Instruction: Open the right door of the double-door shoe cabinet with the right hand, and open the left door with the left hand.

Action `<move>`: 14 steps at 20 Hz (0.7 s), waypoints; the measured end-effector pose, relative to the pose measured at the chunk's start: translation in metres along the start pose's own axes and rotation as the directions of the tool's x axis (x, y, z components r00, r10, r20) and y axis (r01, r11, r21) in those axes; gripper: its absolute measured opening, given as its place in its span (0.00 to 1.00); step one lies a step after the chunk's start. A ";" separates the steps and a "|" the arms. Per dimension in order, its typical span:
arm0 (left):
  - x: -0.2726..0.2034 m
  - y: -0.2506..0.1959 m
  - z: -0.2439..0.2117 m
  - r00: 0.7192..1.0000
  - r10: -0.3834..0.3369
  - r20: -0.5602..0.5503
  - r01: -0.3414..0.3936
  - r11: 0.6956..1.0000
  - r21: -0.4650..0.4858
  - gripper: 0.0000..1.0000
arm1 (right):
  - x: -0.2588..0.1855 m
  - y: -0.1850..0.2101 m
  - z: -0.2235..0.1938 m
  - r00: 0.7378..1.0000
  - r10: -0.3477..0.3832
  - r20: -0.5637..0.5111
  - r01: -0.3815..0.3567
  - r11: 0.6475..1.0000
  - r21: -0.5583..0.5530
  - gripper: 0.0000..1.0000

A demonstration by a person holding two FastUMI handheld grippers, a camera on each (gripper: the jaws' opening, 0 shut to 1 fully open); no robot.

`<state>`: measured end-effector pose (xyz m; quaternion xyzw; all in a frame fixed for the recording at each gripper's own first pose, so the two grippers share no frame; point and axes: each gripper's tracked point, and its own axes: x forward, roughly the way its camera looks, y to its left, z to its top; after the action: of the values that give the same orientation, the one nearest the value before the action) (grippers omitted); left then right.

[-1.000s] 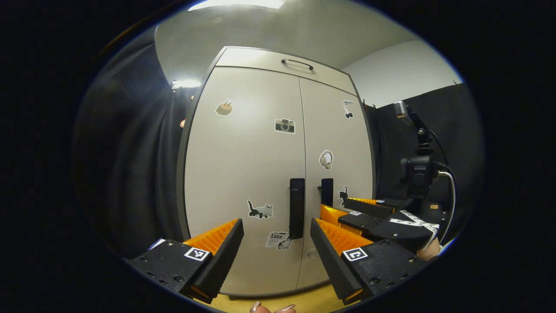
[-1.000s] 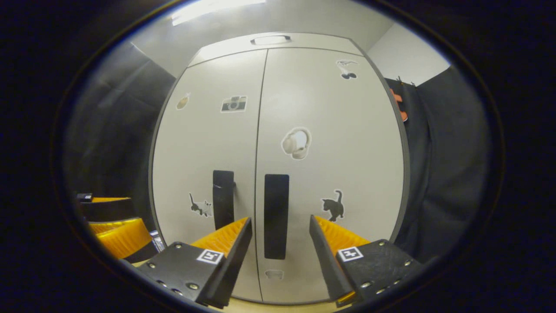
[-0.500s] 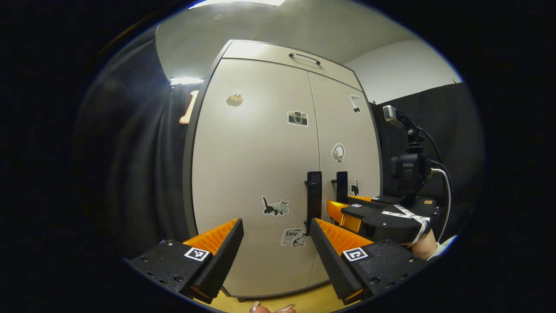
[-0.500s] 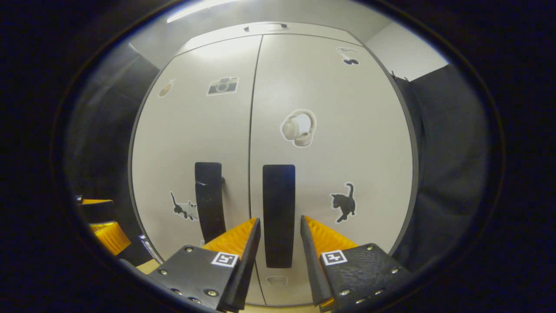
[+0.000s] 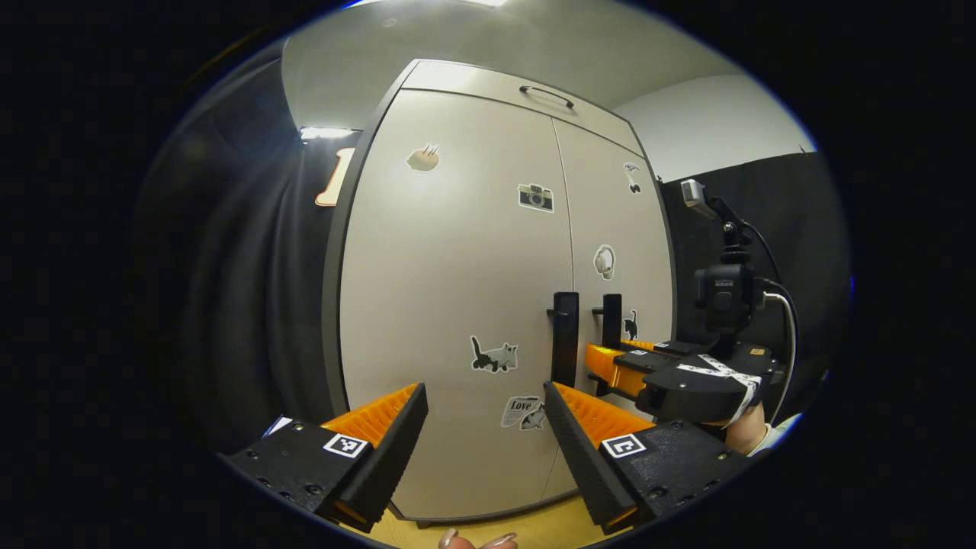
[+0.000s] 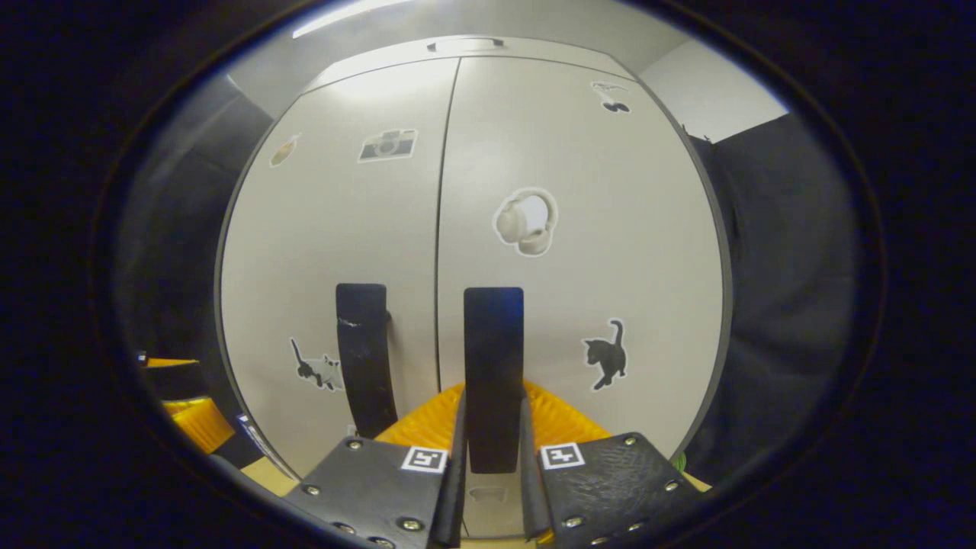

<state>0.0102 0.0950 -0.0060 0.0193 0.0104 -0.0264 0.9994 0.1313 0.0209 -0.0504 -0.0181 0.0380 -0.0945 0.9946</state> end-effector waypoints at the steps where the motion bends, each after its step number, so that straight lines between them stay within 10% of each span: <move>1: -0.001 0.002 -0.001 1.000 0.003 -0.004 -0.003 1.000 -0.004 0.96 | -0.001 0.001 0.000 1.000 -0.006 0.001 0.006 1.000 0.009 0.30; 14: -0.022 -0.031 0.002 0.999 0.030 -0.025 -0.032 0.998 -0.053 0.96 | -0.029 -0.009 0.007 0.996 0.091 -0.006 -0.091 0.996 0.016 0.21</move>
<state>-0.0138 0.0656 -0.0051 -0.0067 0.0227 -0.0103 0.9997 0.1015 0.0178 -0.0414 -0.0083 0.0415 -0.0497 0.9979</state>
